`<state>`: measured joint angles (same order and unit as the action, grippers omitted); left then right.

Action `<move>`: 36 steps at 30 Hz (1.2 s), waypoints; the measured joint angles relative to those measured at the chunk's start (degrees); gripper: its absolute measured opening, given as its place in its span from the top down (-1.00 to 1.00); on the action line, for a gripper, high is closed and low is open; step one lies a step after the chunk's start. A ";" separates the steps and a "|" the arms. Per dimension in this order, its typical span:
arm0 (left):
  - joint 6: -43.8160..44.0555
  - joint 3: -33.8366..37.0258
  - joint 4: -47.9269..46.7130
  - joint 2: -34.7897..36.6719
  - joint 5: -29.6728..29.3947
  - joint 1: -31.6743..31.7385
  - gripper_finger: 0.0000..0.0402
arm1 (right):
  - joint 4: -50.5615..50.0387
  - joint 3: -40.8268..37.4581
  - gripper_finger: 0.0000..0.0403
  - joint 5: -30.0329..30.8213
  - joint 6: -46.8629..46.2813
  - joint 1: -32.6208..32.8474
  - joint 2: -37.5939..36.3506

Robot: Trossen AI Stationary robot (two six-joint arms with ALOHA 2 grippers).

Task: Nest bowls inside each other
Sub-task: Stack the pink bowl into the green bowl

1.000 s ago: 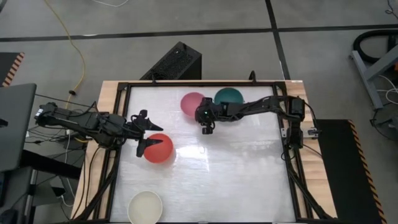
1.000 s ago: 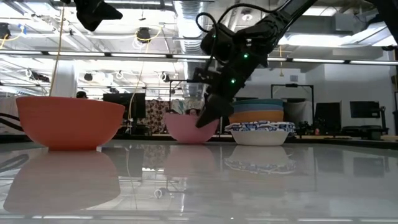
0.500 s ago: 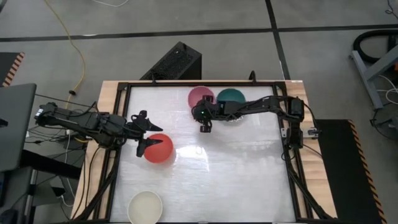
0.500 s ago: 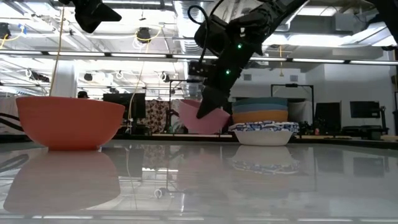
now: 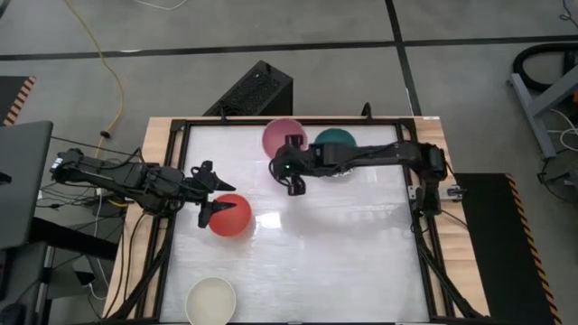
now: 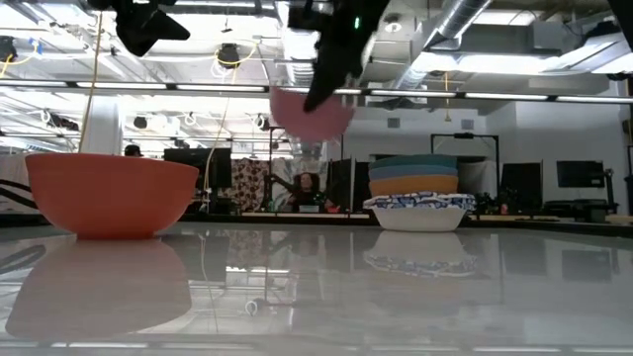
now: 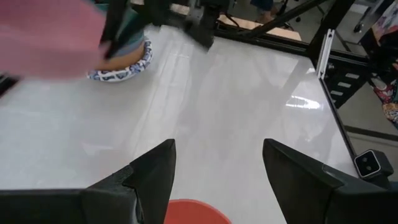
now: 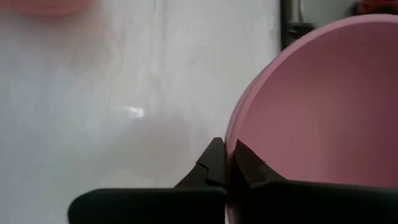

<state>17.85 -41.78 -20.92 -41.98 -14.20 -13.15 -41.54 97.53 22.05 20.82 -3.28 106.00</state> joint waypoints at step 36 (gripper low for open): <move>0.66 0.00 0.60 -0.02 0.00 -0.04 -0.15 | -16.14 -19.75 0.83 -13.45 -12.00 -11.95 -13.75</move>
<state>18.50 -41.78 -20.32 -42.00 -14.20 -13.19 -57.68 77.78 8.61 8.82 -15.23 92.25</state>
